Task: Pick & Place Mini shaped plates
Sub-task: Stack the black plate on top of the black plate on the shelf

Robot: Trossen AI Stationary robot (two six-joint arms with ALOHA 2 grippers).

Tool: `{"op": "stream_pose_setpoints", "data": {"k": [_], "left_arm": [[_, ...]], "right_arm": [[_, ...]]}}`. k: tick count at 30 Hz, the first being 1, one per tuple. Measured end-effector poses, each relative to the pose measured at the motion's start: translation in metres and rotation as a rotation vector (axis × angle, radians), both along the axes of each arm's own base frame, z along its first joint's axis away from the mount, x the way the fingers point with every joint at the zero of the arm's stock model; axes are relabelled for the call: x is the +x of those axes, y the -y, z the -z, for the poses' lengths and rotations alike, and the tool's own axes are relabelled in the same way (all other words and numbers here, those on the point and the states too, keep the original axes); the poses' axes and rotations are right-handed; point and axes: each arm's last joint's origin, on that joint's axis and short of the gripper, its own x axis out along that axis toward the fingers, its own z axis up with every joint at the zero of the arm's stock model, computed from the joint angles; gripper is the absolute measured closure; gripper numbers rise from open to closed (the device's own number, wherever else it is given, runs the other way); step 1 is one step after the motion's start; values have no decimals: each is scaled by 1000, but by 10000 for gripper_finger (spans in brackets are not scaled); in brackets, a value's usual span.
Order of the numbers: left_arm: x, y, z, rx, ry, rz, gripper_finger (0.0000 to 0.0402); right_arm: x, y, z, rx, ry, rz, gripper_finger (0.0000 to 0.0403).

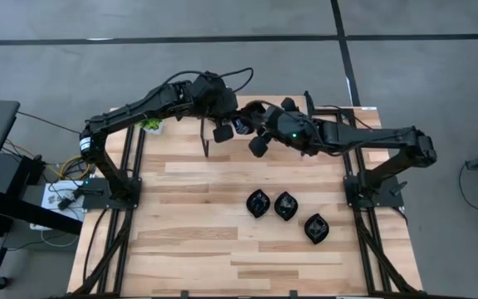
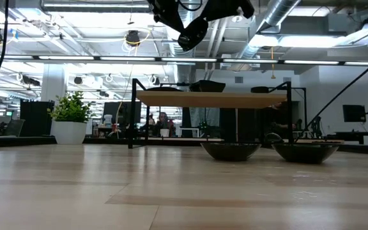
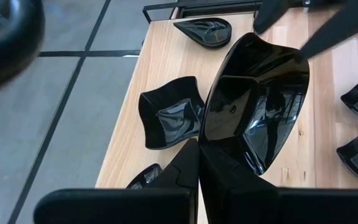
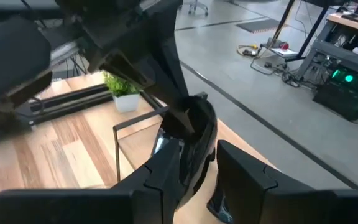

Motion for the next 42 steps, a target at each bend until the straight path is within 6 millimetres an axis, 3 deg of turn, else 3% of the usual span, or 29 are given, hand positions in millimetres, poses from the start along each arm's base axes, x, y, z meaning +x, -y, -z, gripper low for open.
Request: {"op": "stream_pose_setpoints", "data": {"k": [14, 27, 42], "left_arm": [[1, 0, -1, -3, 14, 8, 398], [2, -1, -2, 2, 26, 8, 398], [5, 0, -6, 8, 82, 18, 370]], "right_arm": [[-1, 6, 2, 25, -15, 6, 307], [-1, 7, 1, 33, -11, -19, 398], [0, 5, 1, 44, 0, -42, 401]]}}
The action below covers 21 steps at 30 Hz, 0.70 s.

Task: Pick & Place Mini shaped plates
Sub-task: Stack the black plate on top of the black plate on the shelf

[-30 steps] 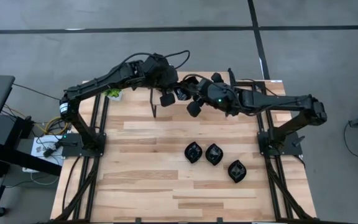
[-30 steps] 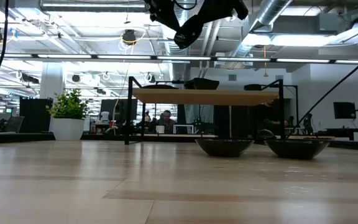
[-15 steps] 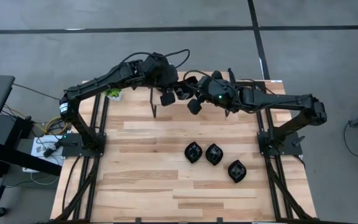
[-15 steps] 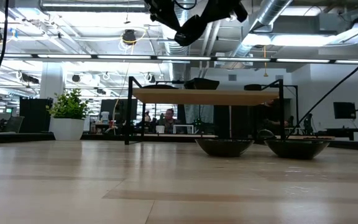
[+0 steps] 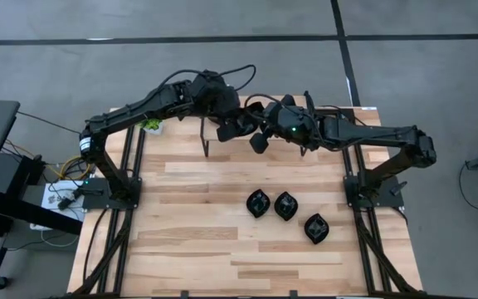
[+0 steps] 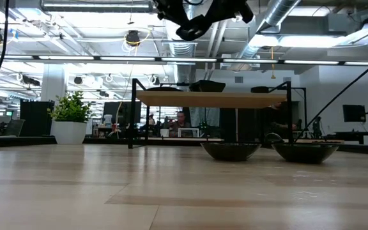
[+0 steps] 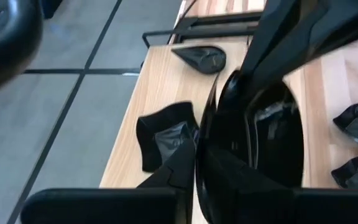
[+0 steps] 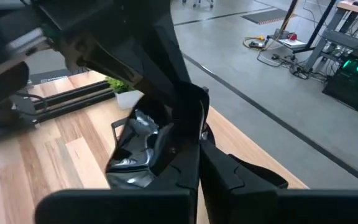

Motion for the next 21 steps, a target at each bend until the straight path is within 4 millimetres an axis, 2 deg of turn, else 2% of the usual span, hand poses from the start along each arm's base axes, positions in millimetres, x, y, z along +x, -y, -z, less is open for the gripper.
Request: {"op": "stream_pose_setpoints", "data": {"k": [8, 16, 21], "left_arm": [[-7, 1, -9, 15, 35, -7, 305], [-36, 8, -42, 95, 135, -18, 244], [-57, 13, -61, 28, 242, -61, 232]], "right_arm": [[0, 0, 0, 0, 0, 0, 402], [0, 0, 1, 11, 1, 3, 402], [0, 3, 0, 44, 35, 34, 402]]}}
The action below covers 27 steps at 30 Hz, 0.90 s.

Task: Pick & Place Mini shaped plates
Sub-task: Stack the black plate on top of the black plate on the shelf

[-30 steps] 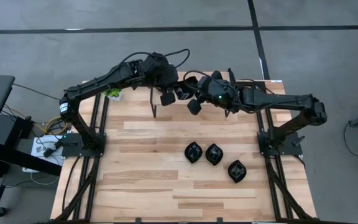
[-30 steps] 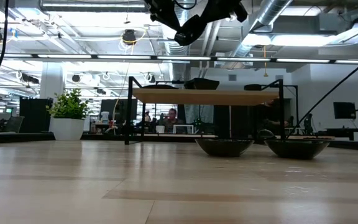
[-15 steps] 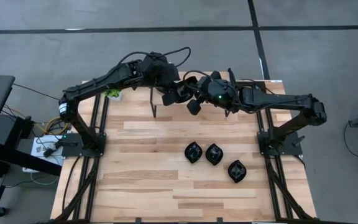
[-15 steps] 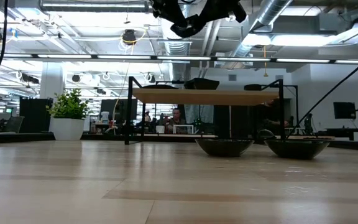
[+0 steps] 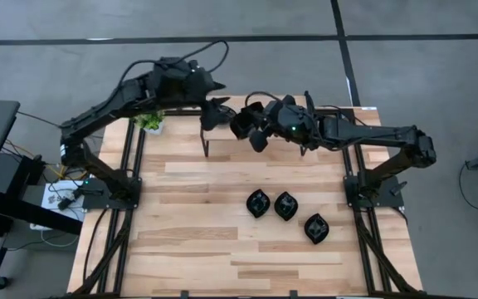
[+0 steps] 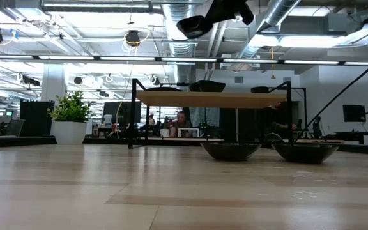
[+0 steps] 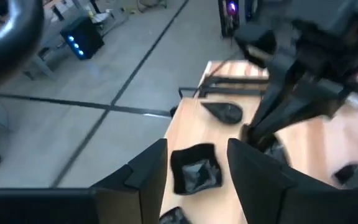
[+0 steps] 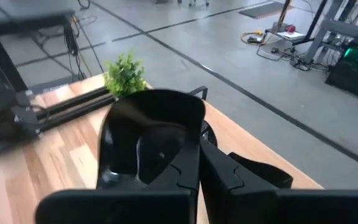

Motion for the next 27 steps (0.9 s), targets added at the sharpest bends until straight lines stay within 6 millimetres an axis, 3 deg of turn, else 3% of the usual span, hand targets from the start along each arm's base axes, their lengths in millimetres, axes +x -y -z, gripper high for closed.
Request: {"op": "stream_pose_setpoints", "data": {"k": [3, 13, 18, 27], "left_arm": [[-9, 3, 1, -90, 35, -28, 231], [-29, 9, 59, -377, 53, -174, 233], [-44, 14, 74, -456, 164, -215, 233], [-73, 20, 85, -474, 322, -267, 234]], "right_arm": [[0, 4, -1, 32, 36, 28, 402], [-1, 21, -9, 226, 298, 165, 403], [4, 31, -12, 319, 465, 221, 403], [30, 50, 13, 515, 610, 305, 403]]}}
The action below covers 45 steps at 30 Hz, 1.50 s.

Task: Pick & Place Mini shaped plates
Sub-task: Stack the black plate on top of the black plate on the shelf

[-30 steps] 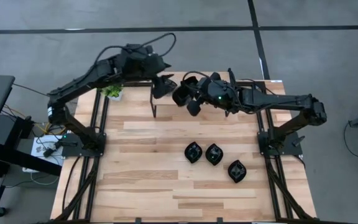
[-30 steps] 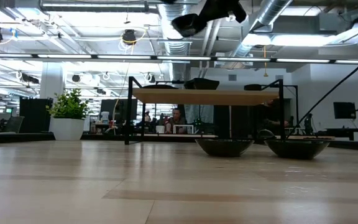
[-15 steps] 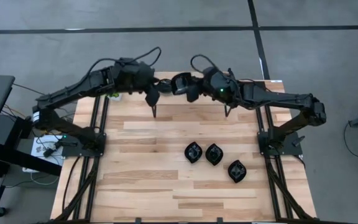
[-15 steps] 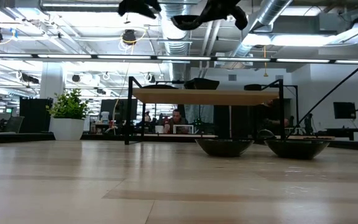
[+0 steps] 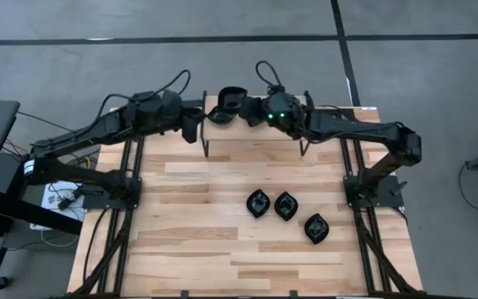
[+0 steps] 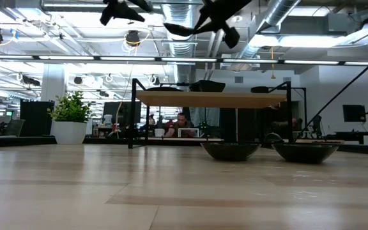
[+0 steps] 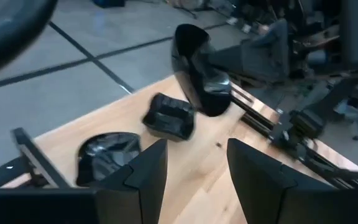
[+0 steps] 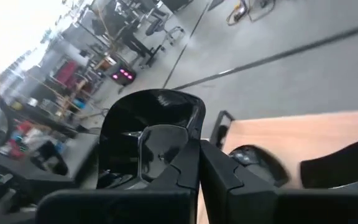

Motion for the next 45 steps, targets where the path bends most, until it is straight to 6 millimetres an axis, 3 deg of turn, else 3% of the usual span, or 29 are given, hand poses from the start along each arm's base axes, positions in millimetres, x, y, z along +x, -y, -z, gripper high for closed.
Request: {"op": "stream_pose_setpoints", "data": {"k": [7, 17, 24, 34, 45], "left_arm": [[-14, 3, 13, 18, -10, -34, 234], [-13, -3, 22, 97, 55, -81, 234], [-14, -2, 17, 212, 47, -18, 234], [-15, -2, 3, 80, 283, -71, 234], [-19, -12, -6, -84, 497, -155, 234]], "right_arm": [[8, -2, 8, 133, 99, 16, 403], [21, -20, 3, 84, 223, 68, 403], [44, -30, 15, -112, 225, 298, 403], [74, -28, 36, -390, 241, 392, 403], [74, -32, 8, -506, 318, 364, 403]]}}
